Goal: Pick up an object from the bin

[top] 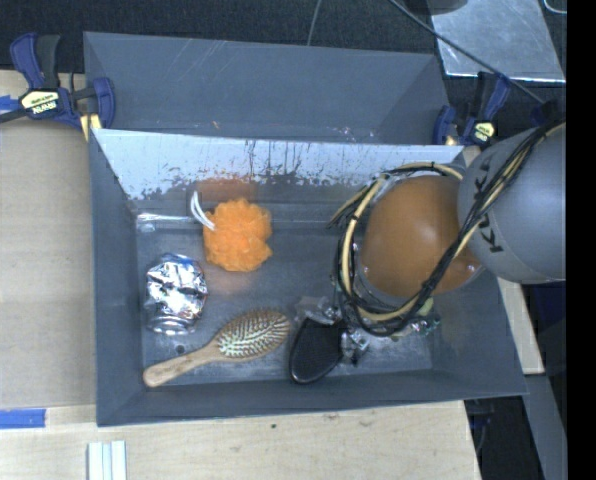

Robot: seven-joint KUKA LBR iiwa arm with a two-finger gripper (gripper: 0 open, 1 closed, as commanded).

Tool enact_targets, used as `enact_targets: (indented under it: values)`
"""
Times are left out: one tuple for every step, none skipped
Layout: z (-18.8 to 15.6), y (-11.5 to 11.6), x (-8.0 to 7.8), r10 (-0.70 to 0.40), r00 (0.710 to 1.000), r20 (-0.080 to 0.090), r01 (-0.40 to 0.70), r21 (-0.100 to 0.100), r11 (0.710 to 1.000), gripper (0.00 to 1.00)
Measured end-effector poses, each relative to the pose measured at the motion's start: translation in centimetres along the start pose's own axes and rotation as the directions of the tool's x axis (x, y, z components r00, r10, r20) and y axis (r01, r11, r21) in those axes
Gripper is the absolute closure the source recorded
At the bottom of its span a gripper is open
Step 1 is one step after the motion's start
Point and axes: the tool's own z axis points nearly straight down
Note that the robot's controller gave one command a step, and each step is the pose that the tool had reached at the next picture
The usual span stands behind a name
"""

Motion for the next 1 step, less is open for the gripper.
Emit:
enact_targets:
  values:
    - [-12.77,2.66,-2.81,-0.046,0.999,0.009,0.046,0.006,0.999,1.00]
